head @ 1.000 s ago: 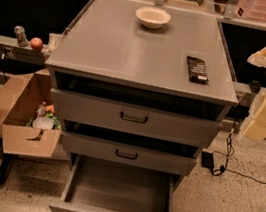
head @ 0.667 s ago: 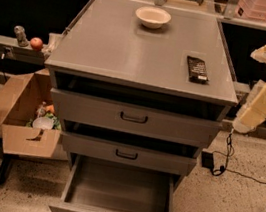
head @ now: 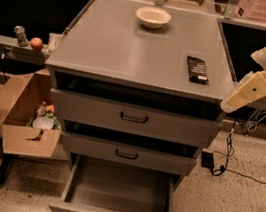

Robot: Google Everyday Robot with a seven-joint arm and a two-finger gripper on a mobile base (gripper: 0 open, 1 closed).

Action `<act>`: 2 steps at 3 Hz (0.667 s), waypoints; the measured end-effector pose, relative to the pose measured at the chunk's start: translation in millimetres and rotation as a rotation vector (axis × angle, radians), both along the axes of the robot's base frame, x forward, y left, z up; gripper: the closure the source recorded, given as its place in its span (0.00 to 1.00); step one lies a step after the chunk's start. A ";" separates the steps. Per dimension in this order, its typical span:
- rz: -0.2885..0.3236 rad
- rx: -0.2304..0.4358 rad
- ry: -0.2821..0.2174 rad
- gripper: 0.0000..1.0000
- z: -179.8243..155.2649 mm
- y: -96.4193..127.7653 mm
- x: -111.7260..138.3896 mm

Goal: Place rxbar chocolate into bottom drawer

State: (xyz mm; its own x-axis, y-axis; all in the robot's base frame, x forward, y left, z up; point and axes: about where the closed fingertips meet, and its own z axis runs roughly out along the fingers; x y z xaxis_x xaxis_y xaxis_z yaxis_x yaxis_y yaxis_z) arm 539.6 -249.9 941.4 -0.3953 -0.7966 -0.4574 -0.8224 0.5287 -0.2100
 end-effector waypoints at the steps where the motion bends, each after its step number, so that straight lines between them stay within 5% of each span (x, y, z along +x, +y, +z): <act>1: 0.000 0.000 0.000 0.00 0.0 0.0 0.0; 2: -0.027 0.041 -0.022 0.00 -3.8 -1.7 27.4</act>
Offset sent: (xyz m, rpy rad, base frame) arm 0.0442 -0.0088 -0.0030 0.0735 -0.0523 -0.0625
